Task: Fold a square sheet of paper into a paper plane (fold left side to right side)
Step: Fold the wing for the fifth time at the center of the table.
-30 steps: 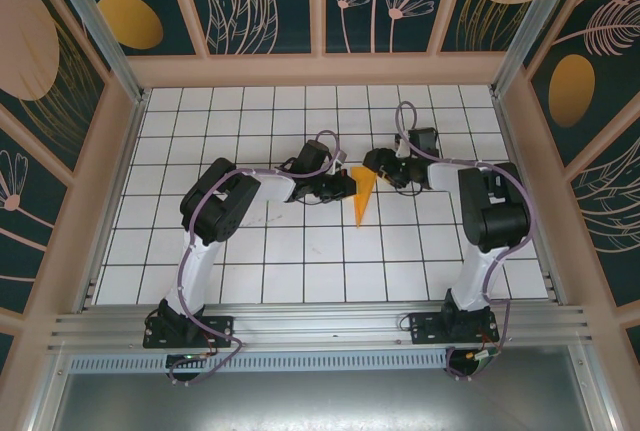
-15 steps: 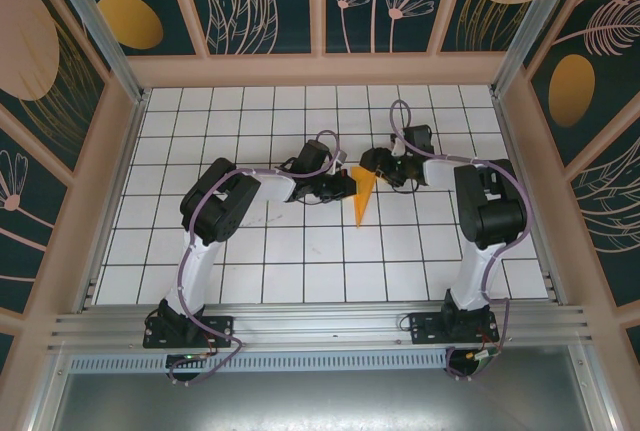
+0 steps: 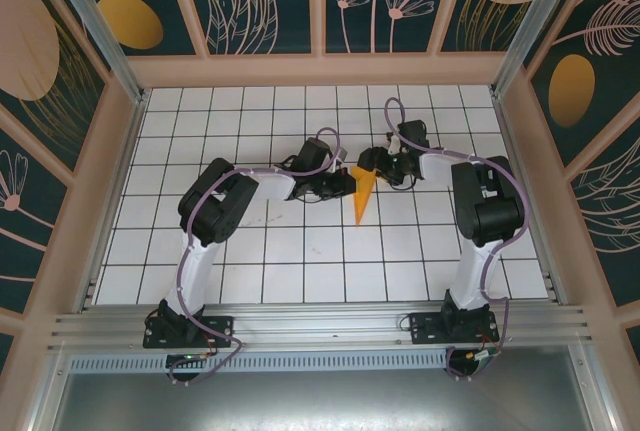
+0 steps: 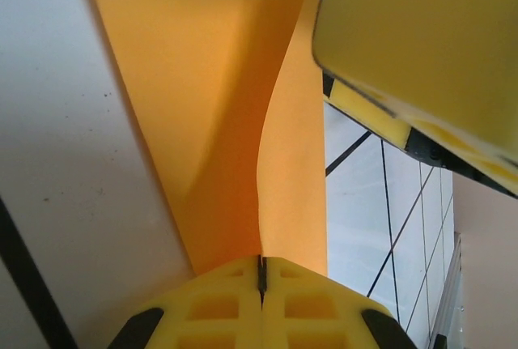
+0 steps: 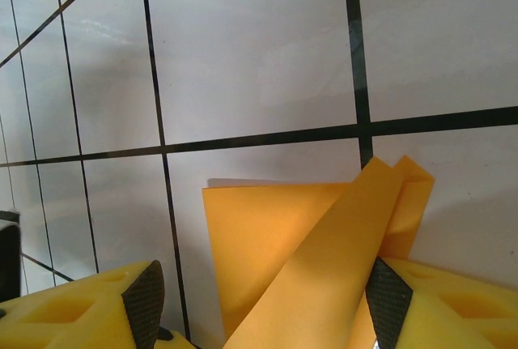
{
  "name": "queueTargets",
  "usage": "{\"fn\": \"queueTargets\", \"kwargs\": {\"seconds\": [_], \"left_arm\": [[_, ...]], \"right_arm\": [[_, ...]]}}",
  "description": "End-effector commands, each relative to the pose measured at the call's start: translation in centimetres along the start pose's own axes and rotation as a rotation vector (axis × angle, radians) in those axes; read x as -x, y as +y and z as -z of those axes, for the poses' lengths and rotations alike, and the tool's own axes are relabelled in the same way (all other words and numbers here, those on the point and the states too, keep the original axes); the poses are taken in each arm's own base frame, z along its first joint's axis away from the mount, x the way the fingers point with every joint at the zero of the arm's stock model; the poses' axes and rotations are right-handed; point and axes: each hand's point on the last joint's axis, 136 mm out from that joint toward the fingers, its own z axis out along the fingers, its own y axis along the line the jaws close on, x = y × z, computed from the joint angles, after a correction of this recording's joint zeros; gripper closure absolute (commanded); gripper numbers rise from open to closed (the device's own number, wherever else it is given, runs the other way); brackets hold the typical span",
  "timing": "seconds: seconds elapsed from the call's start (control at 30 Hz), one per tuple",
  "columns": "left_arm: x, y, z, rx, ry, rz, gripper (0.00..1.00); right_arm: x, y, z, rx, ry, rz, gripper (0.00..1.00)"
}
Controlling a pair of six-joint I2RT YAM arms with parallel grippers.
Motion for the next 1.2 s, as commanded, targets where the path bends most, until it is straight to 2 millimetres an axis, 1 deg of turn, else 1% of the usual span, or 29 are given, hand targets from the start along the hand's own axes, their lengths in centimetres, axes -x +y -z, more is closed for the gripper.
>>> {"fn": "queueTargets", "kwargs": {"seconds": [0.0, 0.37, 0.63, 0.7, 0.83, 0.97, 1.07, 1.17], "left_arm": [[1.1, -1.7, 0.7, -0.005, -0.028, -0.053, 1.00], [0.2, 0.0, 0.0, 0.029, 0.001, -0.029, 1.00], [-0.7, 1.5, -0.3, 0.061, 0.016, -0.014, 1.00], [-0.9, 1.9, -0.3, 0.075, 0.019, -0.013, 1.00], [-1.4, 2.9, -0.4, 0.099, 0.030, -0.004, 1.00], [-2.1, 3.8, -0.6, 0.118, 0.039, 0.009, 1.00], [-2.2, 4.2, -0.7, 0.123, 0.042, 0.015, 1.00], [-2.2, 4.3, -0.8, 0.121, 0.043, 0.013, 1.00]], "right_arm": [[-1.7, -2.3, -1.2, -0.093, 0.054, -0.008, 0.30], [-1.7, -2.0, -1.3, -0.085, 0.054, 0.002, 0.30], [-1.1, -1.1, -1.1, -0.056, 0.040, 0.014, 0.30], [-0.9, -0.6, -0.9, -0.036, 0.029, 0.022, 0.30], [0.6, 1.2, 0.2, 0.018, -0.018, 0.051, 0.30], [2.2, 2.8, 2.0, 0.044, -0.080, 0.084, 0.29], [2.7, 3.3, 3.2, 0.047, -0.101, 0.090, 0.29], [2.7, 3.3, 3.9, 0.040, -0.110, 0.090, 0.30]]}}
